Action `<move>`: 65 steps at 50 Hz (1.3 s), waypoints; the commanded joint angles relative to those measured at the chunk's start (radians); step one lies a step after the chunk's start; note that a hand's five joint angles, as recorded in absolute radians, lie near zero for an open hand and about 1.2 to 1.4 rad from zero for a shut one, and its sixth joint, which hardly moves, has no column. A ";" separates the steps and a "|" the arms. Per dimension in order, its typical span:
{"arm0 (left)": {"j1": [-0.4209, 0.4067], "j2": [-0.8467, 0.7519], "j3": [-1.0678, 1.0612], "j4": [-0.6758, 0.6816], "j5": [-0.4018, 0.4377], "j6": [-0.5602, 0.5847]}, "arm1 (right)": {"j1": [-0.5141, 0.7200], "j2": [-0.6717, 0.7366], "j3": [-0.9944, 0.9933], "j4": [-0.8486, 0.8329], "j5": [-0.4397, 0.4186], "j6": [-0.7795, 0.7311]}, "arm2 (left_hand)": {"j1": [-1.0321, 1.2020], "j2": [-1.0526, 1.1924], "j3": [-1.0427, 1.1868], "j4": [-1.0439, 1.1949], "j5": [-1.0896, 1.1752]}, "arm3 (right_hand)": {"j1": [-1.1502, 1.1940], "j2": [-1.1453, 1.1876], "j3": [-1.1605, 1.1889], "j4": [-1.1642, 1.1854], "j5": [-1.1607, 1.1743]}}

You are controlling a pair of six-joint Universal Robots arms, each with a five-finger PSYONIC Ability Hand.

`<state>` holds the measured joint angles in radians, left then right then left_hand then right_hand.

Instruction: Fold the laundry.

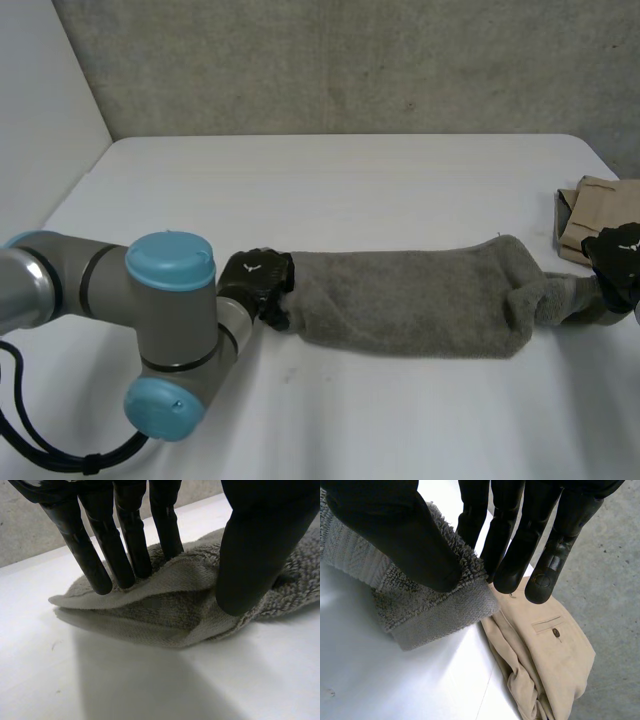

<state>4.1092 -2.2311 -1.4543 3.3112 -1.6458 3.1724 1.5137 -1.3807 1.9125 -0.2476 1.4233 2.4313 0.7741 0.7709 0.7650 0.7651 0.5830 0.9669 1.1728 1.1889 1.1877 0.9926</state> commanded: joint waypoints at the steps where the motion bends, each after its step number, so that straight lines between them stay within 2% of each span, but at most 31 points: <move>1: 0.003 -0.022 0.028 -0.002 -0.038 0.004 | -0.001 0.000 0.002 -0.007 0.000 0.000 | 0.621 0.625 0.630 0.630 0.638 | 0.429 0.223 0.207 0.209 0.229; 7: 0.008 0.025 0.011 -0.012 -0.054 0.024 | -0.001 0.000 -0.003 -0.007 0.000 -0.002 | 0.622 0.625 0.631 0.631 0.639 | 0.429 0.223 0.207 0.209 0.229; 10: 0.043 0.096 -0.033 -0.019 -0.051 0.069 | -0.001 0.002 -0.004 -0.007 -0.001 -0.005 | 0.622 0.625 0.631 0.631 0.639 | 0.429 0.223 0.207 0.209 0.229; 16: 0.121 0.197 -0.124 -0.021 -0.042 0.262 | -0.001 0.002 -0.012 -0.004 -0.004 -0.006 | 0.622 0.625 0.631 0.631 0.639 | 0.429 0.223 0.207 0.209 0.229; 20: 0.138 0.220 -0.156 -0.021 -0.042 0.375 | -0.001 0.003 -0.013 -0.004 -0.003 -0.006 | 0.622 0.625 0.631 0.631 0.639 | 0.429 0.223 0.207 0.209 0.229; 24: 0.164 0.223 -0.176 -0.021 -0.039 0.448 | -0.003 0.009 -0.013 -0.001 -0.001 -0.008 | 0.622 0.625 0.631 0.631 0.639 | 0.429 0.223 0.207 0.209 0.229; 28: 0.160 0.223 -0.196 -0.022 -0.019 0.463 | -0.003 0.011 -0.012 0.001 -0.001 -0.009 | 0.622 0.625 0.631 0.631 0.639 | 0.429 0.223 0.207 0.209 0.229; 29: 0.158 0.223 -0.202 -0.022 -0.009 0.465 | -0.003 0.011 -0.012 0.001 -0.001 -0.009 | 0.599 0.602 0.608 0.608 0.616 | 0.429 0.223 0.207 0.209 0.229; 30: 0.155 0.223 -0.207 -0.024 0.000 0.466 | -0.003 0.011 -0.010 0.001 -0.001 -0.011 | 0.477 0.480 0.486 0.486 0.494 | 0.429 0.223 0.207 0.209 0.229; 31: 0.152 0.223 -0.212 -0.025 0.009 0.468 | -0.004 0.011 -0.012 0.001 -0.001 -0.011 | 0.287 0.290 0.296 0.296 0.303 | 0.429 0.223 0.207 0.209 0.229; 32: 0.138 0.223 -0.218 -0.027 0.026 0.468 | -0.004 0.011 -0.012 0.001 -0.001 -0.011 | -0.195 -0.191 -0.186 -0.186 -0.178 | 0.429 0.223 0.207 0.209 0.229; 33: 0.129 0.226 -0.219 -0.027 0.030 0.469 | -0.004 0.011 -0.013 0.001 0.000 -0.011 | -0.371 -0.368 -0.362 -0.362 -0.354 | 0.429 0.223 0.207 0.209 0.229; 34: 0.119 0.228 -0.222 -0.027 0.031 0.469 | -0.004 0.012 -0.013 0.002 0.000 -0.011 | -0.448 -0.445 -0.439 -0.439 -0.432 | 0.429 0.223 0.207 0.209 0.229; 36: 0.083 0.232 -0.221 -0.025 0.029 0.469 | -0.013 0.012 -0.015 0.002 0.002 -0.014 | -0.493 -0.490 -0.484 -0.484 -0.476 | 0.429 0.223 0.207 0.209 0.229; 39: 0.074 0.257 -0.222 -0.025 0.024 0.469 | -0.053 0.011 -0.017 0.005 0.000 -0.020 | -0.517 -0.513 -0.507 -0.508 -0.500 | 0.429 0.223 0.207 0.209 0.229; 47: 0.126 0.307 -0.244 -0.027 -0.032 0.459 | -0.185 -0.001 -0.024 0.007 -0.001 -0.103 | -0.514 -0.510 -0.505 -0.505 -0.497 | 0.429 0.223 0.207 0.209 0.229; 53: 0.163 0.369 -0.297 -0.025 -0.026 0.455 | -0.227 -0.017 -0.052 0.005 0.005 -0.179 | -0.517 -0.513 -0.507 -0.508 -0.500 | 0.429 0.223 0.207 0.209 0.229; 57: 0.169 0.401 -0.323 -0.025 -0.026 0.454 | -0.146 -0.044 -0.084 0.005 0.003 -0.186 | -0.517 -0.513 -0.507 -0.508 -0.500 | 0.429 0.223 0.207 0.209 0.229; 58: 0.172 0.410 -0.330 -0.025 -0.028 0.451 | -0.072 -0.054 -0.105 0.002 0.003 -0.184 | -0.517 -0.513 -0.507 -0.508 -0.500 | 0.429 0.223 0.207 0.209 0.229; 64: 0.200 0.439 -0.351 -0.021 -0.028 0.446 | 0.161 -0.057 -0.187 -0.021 0.000 -0.167 | -0.517 -0.513 -0.507 -0.508 -0.500 | 0.429 0.223 0.207 0.209 0.229; 65: 0.206 0.447 -0.353 -0.019 -0.028 0.446 | 0.236 -0.051 -0.211 -0.041 0.000 -0.167 | -0.517 -0.513 -0.507 -0.508 -0.500 | 0.429 0.223 0.207 0.209 0.229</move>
<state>4.2857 -1.8193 -1.7842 3.2859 -1.6741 3.6224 1.4364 -1.4278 1.8047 -0.2463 1.4274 2.2455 0.2729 0.2668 0.2664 0.2637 0.0819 0.9669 1.1728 1.1888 1.1877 0.9926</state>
